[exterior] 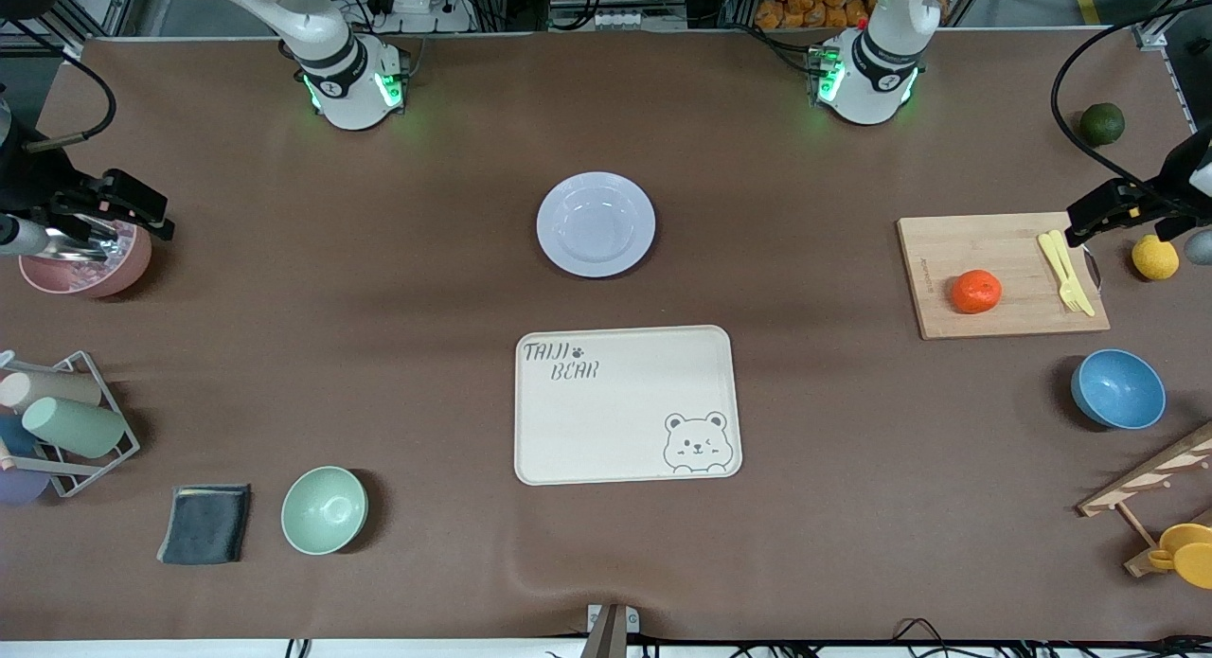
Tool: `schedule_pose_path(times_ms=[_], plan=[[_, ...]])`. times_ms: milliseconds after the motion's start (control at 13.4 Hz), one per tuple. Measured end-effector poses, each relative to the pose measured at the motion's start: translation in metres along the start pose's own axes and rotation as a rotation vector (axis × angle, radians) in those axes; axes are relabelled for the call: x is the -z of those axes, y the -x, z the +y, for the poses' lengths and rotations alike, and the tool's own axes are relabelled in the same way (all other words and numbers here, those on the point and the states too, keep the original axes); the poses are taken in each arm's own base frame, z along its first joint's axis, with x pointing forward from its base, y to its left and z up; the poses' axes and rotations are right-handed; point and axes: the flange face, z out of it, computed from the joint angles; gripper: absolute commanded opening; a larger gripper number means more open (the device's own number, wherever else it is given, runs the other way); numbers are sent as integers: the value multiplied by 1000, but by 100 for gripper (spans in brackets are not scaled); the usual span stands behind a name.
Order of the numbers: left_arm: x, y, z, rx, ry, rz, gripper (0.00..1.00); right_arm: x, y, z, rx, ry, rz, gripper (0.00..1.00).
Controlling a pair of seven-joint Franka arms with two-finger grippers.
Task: Place orange and plate with both arms
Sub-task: 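Reach the left gripper down toward the orange on the cutting board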
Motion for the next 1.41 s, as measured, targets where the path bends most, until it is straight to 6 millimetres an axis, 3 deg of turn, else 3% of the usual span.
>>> schedule_pose_path(times_ms=[446,744,1041,1413], plan=[[-5,-2,-8,14,5,-10,100,0,0,0,0,0,0,100],[-45,-18,-22,3,10,-82,100,0,0,0,0,0,-1,100],[-55,-19,-25,11,11,-102,100,0,0,0,1,0,0,100],[-102,-16,-61,67,14,-114,100,0,0,-1,1,0,0,100]])
